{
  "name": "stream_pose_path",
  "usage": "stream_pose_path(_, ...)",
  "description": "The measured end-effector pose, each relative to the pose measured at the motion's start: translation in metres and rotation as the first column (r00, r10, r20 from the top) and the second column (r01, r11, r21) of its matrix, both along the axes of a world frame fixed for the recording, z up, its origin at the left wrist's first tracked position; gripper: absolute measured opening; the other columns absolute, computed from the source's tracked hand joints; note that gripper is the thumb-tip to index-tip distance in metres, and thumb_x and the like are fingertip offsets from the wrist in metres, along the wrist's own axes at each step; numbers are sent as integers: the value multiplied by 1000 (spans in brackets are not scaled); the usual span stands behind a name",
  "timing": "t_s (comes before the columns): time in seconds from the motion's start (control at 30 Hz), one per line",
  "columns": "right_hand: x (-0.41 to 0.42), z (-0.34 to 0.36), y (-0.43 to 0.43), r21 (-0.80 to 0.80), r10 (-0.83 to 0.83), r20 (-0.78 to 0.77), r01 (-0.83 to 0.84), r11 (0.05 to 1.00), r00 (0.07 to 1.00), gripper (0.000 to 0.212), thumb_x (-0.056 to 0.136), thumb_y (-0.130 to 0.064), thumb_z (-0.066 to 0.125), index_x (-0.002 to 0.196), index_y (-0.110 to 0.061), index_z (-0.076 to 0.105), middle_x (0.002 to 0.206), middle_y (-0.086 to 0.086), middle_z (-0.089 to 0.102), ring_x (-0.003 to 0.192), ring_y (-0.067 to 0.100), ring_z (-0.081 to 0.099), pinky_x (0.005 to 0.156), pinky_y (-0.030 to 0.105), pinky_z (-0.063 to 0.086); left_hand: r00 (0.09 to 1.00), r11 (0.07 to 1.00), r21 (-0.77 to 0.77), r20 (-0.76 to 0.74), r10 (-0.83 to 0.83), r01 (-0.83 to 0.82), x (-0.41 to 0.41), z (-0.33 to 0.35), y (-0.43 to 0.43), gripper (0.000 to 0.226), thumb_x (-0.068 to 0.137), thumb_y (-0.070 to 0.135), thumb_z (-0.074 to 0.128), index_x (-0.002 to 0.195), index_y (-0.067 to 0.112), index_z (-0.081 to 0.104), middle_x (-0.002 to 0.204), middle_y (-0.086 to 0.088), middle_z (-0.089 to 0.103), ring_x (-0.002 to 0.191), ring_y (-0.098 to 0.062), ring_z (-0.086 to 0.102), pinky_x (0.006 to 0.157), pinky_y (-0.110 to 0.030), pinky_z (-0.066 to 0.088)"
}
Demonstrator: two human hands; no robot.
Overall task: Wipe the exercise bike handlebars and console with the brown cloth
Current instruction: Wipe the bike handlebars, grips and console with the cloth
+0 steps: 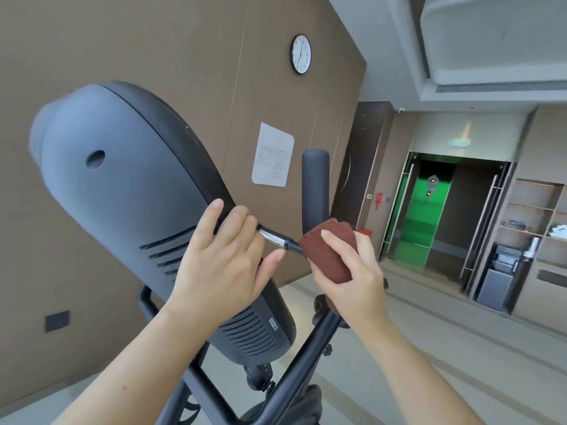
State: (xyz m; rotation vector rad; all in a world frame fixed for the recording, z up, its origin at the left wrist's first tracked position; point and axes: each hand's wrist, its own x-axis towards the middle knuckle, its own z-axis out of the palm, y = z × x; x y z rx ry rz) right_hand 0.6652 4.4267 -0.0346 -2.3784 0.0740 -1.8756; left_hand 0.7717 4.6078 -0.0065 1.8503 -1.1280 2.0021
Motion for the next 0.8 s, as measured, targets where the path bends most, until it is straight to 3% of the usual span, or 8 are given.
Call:
stream_pose_path(0.1,1,15,3,70,42,1,-42,997,999,49,72,-20,77,118,-23,61,112,1,53,103,7,51,87,0,33,1000,1000,4,7,7,-7,7,6,-2,54,96,35,29,67,4,62,79,-9,67,90,-26,64,100,-42,23)
stream_pose_path(0.17,6,39,15,76,56,88,-63,995,995,48,73,-24,74,118,-28,59,112,-2,51,103,2,49,87,1,34,1000,1000,7,7,7,-7,8,4,-1,53,95,34,29,68,4,63,79,-9,67,91,-26,64,101,-42,23)
stream_pose_path(0.23,16,69,31,65,33,161,-44,997,986,45,74,-29,71,117,-28,59,112,-2,49,103,7,50,86,3,36,1000,1000,18,11,12,-12,5,1,0,52,95,34,30,69,4,63,80,-9,67,93,-25,64,101,-41,24)
stream_pose_path(0.33,31,94,48,68,-146,130,138,988,981,42,75,-29,72,116,-24,62,115,8,51,105,23,53,80,23,43,1000,998,55,6,-2,2,-1,-3,2,50,95,33,30,72,4,63,83,-9,67,96,-25,63,101,-40,24)
stream_pose_path(0.4,30,85,49,52,-208,131,203,978,969,43,75,-28,72,117,-22,62,117,13,51,106,28,52,78,25,40,1000,998,68,5,-14,14,-3,-5,3,50,95,33,30,75,4,65,85,-9,68,97,-25,62,101,-40,24)
stream_pose_path(0.8,29,17,12,-101,-228,52,232,967,972,46,71,-25,74,115,-22,62,112,12,51,99,27,57,79,22,43,999,999,42,-35,1,1,19,14,1,53,97,32,23,79,5,65,87,-7,67,99,-25,60,103,-39,20)
